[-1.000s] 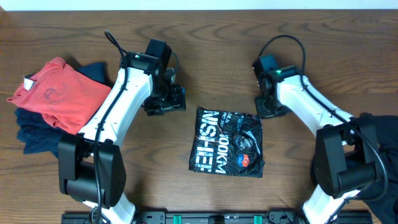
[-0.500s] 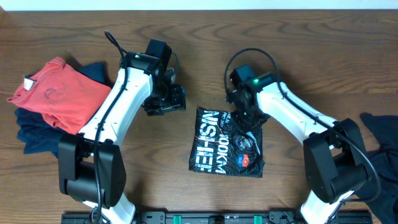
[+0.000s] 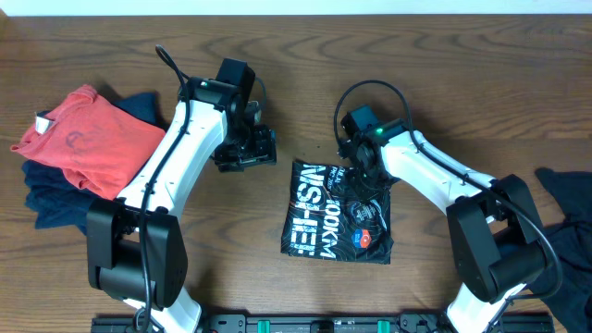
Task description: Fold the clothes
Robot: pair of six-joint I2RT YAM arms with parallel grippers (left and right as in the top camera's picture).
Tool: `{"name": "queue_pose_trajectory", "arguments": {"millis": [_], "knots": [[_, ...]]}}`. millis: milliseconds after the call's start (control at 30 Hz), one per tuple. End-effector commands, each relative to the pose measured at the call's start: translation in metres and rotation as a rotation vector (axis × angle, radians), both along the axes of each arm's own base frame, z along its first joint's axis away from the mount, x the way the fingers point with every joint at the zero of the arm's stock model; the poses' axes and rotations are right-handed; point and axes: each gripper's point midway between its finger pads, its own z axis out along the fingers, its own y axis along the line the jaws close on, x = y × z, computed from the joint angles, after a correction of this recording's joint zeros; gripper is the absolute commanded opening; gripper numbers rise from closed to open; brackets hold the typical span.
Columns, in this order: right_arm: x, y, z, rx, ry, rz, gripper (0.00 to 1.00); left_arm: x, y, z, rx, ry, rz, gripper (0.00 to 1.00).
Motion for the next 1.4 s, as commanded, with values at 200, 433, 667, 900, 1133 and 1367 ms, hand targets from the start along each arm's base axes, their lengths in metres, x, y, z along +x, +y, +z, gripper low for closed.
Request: {"name": "queue_pose_trajectory", "arguments": {"millis": [200,433,667,900,1133,1367], "knots": [[0.055,-0.052,0.029,-0.162,-0.223,-0.257,0.1,0.0,0.003,0.005,0.011,-0.024,-0.008,0.69],[0.06,-0.057,0.027,-0.095,-0.198,-0.301,0.43,0.0,0.003,0.005,0.011,-0.023,-0.008,0.69],[0.031,-0.067,0.025,-0.144,-0.089,-0.355,0.38,-0.002,-0.005,0.005,-0.006,-0.019,-0.027,0.87],[0.028,-0.075,0.041,-0.127,-0.109,-0.481,0.43,-0.003,-0.047,-0.014,-0.153,-0.043,-0.127,0.93],[0.026,-0.091,0.082,-0.075,-0.184,-0.539,0.47,-0.005,-0.071,-0.042,-0.196,-0.036,-0.2,0.95],[0.019,-0.11,0.117,-0.035,-0.251,-0.598,0.53,-0.011,-0.079,-0.085,-0.173,0.046,-0.228,0.95]]}}
